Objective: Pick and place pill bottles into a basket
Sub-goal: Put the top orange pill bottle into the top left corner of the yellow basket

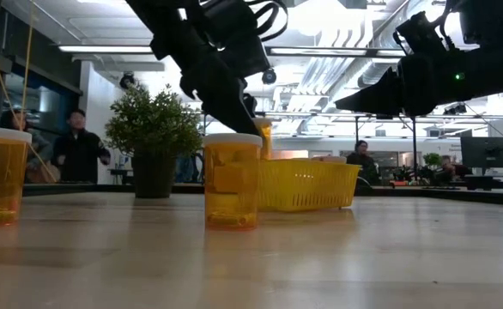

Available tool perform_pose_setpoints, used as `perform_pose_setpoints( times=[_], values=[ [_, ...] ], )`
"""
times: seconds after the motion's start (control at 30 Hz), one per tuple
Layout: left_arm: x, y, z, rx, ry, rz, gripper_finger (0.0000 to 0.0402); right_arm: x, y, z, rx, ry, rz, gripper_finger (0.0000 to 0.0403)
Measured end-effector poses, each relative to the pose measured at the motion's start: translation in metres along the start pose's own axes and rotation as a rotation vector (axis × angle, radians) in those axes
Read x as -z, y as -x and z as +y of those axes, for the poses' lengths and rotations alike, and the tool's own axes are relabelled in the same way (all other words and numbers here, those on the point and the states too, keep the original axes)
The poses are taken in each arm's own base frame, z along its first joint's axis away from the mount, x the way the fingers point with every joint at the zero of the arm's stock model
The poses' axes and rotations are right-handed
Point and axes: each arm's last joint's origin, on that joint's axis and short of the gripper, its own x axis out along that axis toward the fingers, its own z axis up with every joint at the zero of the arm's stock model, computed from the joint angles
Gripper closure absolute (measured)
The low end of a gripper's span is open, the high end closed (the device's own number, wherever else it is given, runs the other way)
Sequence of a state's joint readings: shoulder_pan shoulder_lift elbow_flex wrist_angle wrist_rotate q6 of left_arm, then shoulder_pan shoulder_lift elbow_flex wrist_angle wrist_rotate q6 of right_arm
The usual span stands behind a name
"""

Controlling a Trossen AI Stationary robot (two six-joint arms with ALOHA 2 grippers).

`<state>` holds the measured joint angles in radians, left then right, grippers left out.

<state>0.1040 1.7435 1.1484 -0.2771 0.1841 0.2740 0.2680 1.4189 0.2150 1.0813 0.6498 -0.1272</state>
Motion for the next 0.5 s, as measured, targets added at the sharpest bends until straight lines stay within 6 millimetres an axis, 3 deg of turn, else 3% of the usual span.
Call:
perform_pose_setpoints(
  times=[0.17, 0.5],
  values=[
    [0.0010, -0.0016, -0.0008, 0.035, 0.003, 0.001, 0.0170, 0.0000, 0.0000, 0.0000, 0.000, 0.000, 0.000, 0.0263],
    [0.0042, -0.0094, 0.0000, 0.034, -0.003, 0.021, 0.0136, 0.0001, 0.0000, -0.0001, 0.002, 0.002, 0.001, 0.0263]
  ],
)
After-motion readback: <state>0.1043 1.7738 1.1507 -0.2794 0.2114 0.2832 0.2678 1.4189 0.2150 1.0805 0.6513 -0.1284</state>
